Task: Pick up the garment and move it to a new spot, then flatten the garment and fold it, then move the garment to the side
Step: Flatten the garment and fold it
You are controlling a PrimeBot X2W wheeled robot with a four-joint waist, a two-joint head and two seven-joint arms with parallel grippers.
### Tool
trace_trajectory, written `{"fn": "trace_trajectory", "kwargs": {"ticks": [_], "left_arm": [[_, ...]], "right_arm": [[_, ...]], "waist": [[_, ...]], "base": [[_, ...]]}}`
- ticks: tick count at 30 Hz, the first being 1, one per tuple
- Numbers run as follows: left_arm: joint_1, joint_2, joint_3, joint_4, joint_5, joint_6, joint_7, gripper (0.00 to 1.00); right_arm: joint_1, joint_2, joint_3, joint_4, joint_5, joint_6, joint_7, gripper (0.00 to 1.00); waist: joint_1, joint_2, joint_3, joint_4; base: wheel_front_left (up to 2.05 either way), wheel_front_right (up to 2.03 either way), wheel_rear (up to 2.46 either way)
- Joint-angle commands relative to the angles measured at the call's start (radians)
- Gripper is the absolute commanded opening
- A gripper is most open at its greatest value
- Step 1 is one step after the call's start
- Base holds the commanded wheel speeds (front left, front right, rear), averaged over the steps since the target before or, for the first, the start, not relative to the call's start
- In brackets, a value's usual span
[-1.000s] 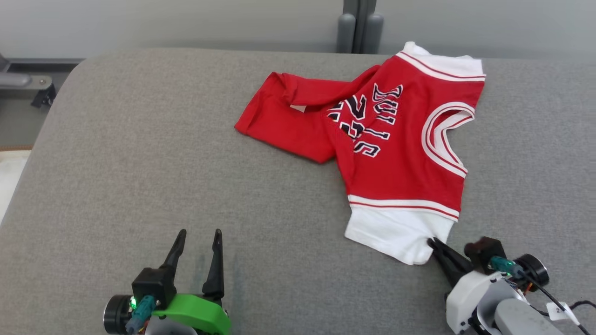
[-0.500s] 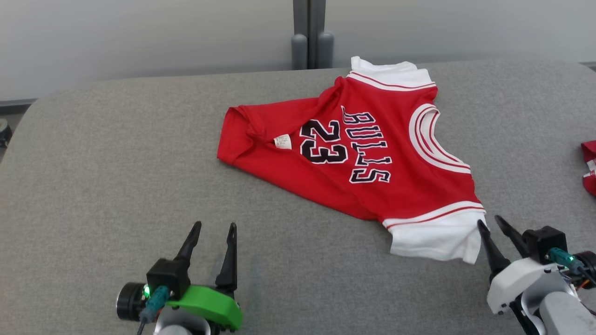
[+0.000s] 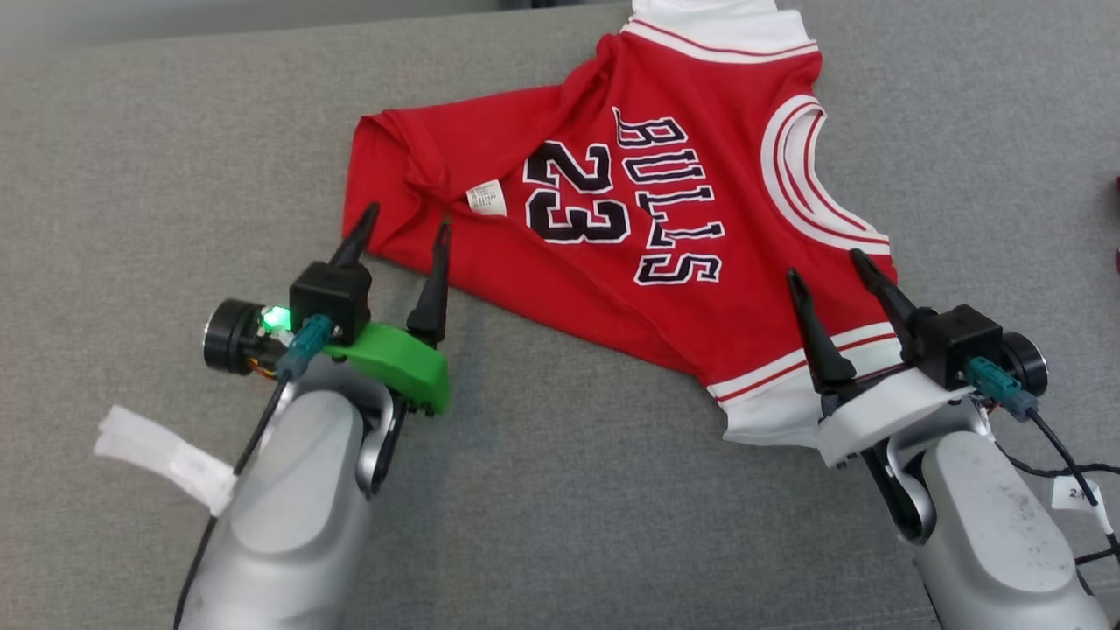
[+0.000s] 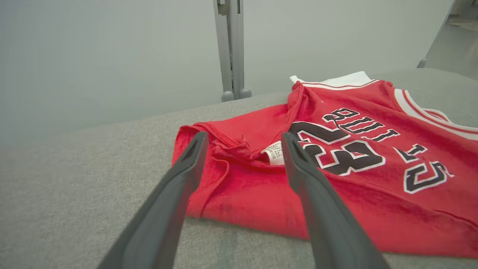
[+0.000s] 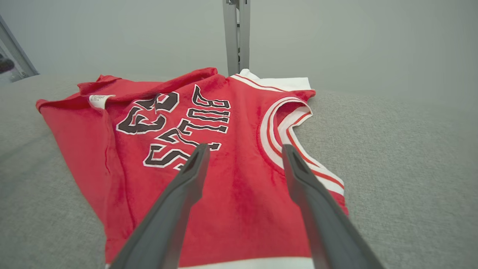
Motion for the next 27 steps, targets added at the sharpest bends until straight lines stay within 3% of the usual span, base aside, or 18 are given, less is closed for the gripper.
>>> {"fn": "trace_trajectory", "kwargs": {"ticks": [1, 7, 13, 14, 15, 16, 21, 27], "left_arm": [[-0.049, 0.005, 0.005, 0.043, 0.014, -0.003, 0.0, 1.0], [-0.188, 0.029, 0.024, 0.24, 0.04, 0.026, 0.0, 1.0], [-0.263, 0.04, 0.034, 0.37, 0.032, 0.025, 0.0, 1.0], [-0.269, 0.042, 0.035, 0.376, 0.031, 0.023, 0.0, 0.76], [-0.274, 0.042, 0.036, 0.382, 0.03, 0.021, 0.0, 0.2], [-0.276, 0.042, 0.036, 0.386, 0.029, 0.019, 0.0, 0.0], [-0.254, 0.035, 0.045, 0.379, 0.012, 0.008, 0.0, 0.0], [-0.182, 0.02, 0.056, 0.263, 0.0, -0.006, 0.0, 0.0]], "right_arm": [[-0.016, 0.007, 0.003, -0.011, 0.004, -0.002, 0.0, 1.0], [-0.044, 0.028, 0.028, -0.021, -0.002, -0.002, 0.0, 1.0], [-0.056, 0.039, 0.03, -0.021, 0.001, -0.002, 0.0, 1.0], [-0.056, 0.041, 0.029, -0.022, 0.001, -0.002, 0.0, 1.0], [-0.055, 0.042, 0.027, -0.022, 0.0, -0.002, 0.0, 1.0], [-0.054, 0.043, 0.026, -0.022, 0.0, -0.002, 0.0, 1.0], [-0.036, 0.045, 0.015, -0.015, -0.005, -0.002, 0.0, 1.0], [-0.005, 0.038, -0.007, 0.006, -0.004, -0.002, 0.0, 1.0]], "waist": [[0.0, -0.0001, 0.083, -0.047], [0.0, -0.0001, 0.128, -0.079], [0.0, -0.0001, 0.144, -0.094], [0.0, -0.0001, 0.145, -0.095], [0.0, -0.0001, 0.145, -0.094], [0.0, -0.0001, 0.145, -0.094], [0.0, -0.0001, 0.126, -0.078], [0.0, -0.0001, 0.062, -0.03]], "base": [[0.0, 0.0, 0.0], [0.0, 0.0, 0.0], [0.0, 0.0, 0.0], [0.0, 0.0, 0.0], [0.0, 0.0, 0.0], [0.0, 0.0, 0.0], [0.0, 0.0, 0.0], [0.0, 0.0, 0.0]]}}
